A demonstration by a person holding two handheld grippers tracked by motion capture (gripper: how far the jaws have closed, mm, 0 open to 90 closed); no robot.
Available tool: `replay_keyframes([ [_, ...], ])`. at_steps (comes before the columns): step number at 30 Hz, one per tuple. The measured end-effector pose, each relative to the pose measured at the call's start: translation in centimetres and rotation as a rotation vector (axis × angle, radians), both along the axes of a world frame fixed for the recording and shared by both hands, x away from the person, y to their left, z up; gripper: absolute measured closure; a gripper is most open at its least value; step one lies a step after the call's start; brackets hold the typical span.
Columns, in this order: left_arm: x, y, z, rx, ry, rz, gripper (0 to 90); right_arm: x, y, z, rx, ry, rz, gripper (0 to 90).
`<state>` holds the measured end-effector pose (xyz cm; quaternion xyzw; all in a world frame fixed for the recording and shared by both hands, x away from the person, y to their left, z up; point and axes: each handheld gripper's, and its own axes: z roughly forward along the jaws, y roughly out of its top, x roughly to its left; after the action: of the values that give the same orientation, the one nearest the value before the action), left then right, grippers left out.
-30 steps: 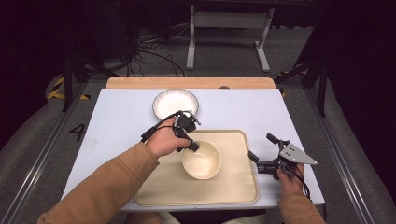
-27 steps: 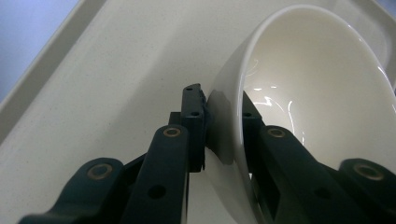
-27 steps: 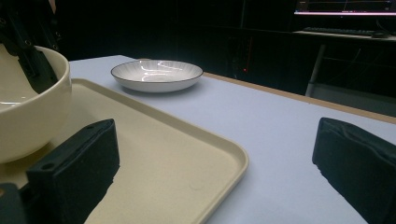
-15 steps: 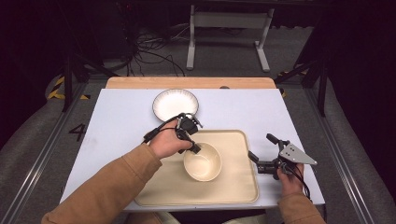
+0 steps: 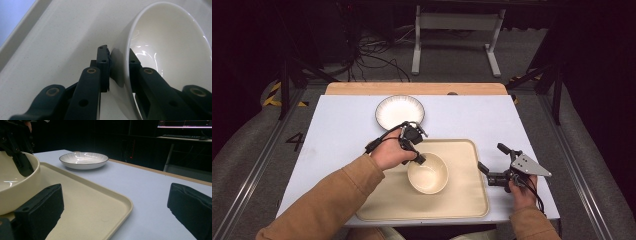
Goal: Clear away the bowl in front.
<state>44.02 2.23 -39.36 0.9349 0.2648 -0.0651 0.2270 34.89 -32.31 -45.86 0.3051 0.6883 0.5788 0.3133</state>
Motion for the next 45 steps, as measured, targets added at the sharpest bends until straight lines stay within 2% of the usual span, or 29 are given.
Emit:
replay_keyframes([
  [2,0.0,0.1,0.0,0.004,0.001,0.001,79.6,0.0,0.0,0.0,0.000,0.000,-0.001,1.1],
  [3,-0.1,0.0,0.0,-0.001,0.012,0.028,79.5,0.0,0.0,0.0,0.001,0.000,-0.001,1.1],
  [4,-0.1,0.1,0.0,-0.002,0.009,0.029,79.4,0.0,0.0,0.0,0.000,0.000,-0.001,1.1],
  [5,0.1,0.2,0.1,0.003,-0.017,0.004,79.3,0.0,0.0,0.0,0.001,0.000,-0.001,1.1],
  [6,0.1,0.2,0.1,0.000,-0.016,0.018,78.6,0.0,0.0,0.0,0.001,0.000,-0.001,1.1],
  [12,0.2,0.5,-0.2,0.015,-0.026,0.022,74.8,0.0,0.0,0.0,0.000,-0.001,-0.001,1.1],
  [14,0.2,0.6,-0.3,0.013,-0.025,0.022,74.0,0.0,0.0,0.0,0.001,0.000,-0.001,1.1],
  [15,0.1,0.6,-0.3,-0.005,-0.012,0.051,73.8,0.0,0.0,0.0,0.001,0.000,-0.001,1.1],
  [16,0.2,0.7,-0.2,-0.003,-0.025,0.030,73.7,0.0,0.0,0.0,0.001,0.000,-0.001,1.1],
  [19,0.2,0.7,-0.1,-0.013,-0.024,0.038,72.7,0.0,0.0,0.0,0.001,0.001,-0.001,1.1],
  [25,0.0,0.9,0.1,-0.025,-0.054,0.043,63.8,0.0,0.0,0.0,0.001,-0.001,-0.002,1.1],
  [28,-0.2,1.1,0.5,-0.048,-0.099,0.043,55.5,0.0,0.0,0.0,0.001,-0.001,-0.001,1.1],
  [29,-0.3,1.1,0.6,-0.056,-0.108,0.045,49.5,0.0,0.0,0.0,0.001,-0.001,0.000,1.1],
  [30,-0.4,1.3,0.8,-0.064,-0.127,0.040,49.5,0.0,0.0,0.0,0.001,-0.001,0.000,1.1],
  [32,-0.8,1.7,1.3,-0.088,-0.157,0.044,44.0,0.0,0.0,0.0,-0.001,-0.003,0.001,1.1],
  [33,-0.8,1.7,1.3,-0.088,-0.157,0.044,40.8,0.0,0.0,0.0,-0.001,-0.003,0.001,1.1],
  [35,-1.3,2.3,1.7,-0.104,-0.199,0.046,36.2,-0.1,0.0,0.0,-0.007,-0.010,0.003,1.1],
  [36,-1.3,2.3,1.7,-0.104,-0.199,0.046,34.2,-0.1,0.0,0.0,-0.007,-0.010,0.004,1.1],
  [38,-1.7,2.9,2.0,-0.129,-0.237,0.050,31.3,0.0,0.0,0.0,-0.004,-0.007,0.002,1.1],
  [40,-1.8,3.2,2.1,-0.137,-0.243,0.054,29.2,0.0,0.0,0.0,-0.002,-0.005,0.003,1.1],
  [43,-2.6,4.6,2.4,-0.171,-0.282,0.072,27.6,0.0,0.0,0.0,-0.001,0.001,0.006,1.3],
  [45,-2.8,4.9,2.5,-0.179,-0.288,0.077,27.0,0.0,0.0,0.0,-0.001,0.002,0.006,1.3],
])
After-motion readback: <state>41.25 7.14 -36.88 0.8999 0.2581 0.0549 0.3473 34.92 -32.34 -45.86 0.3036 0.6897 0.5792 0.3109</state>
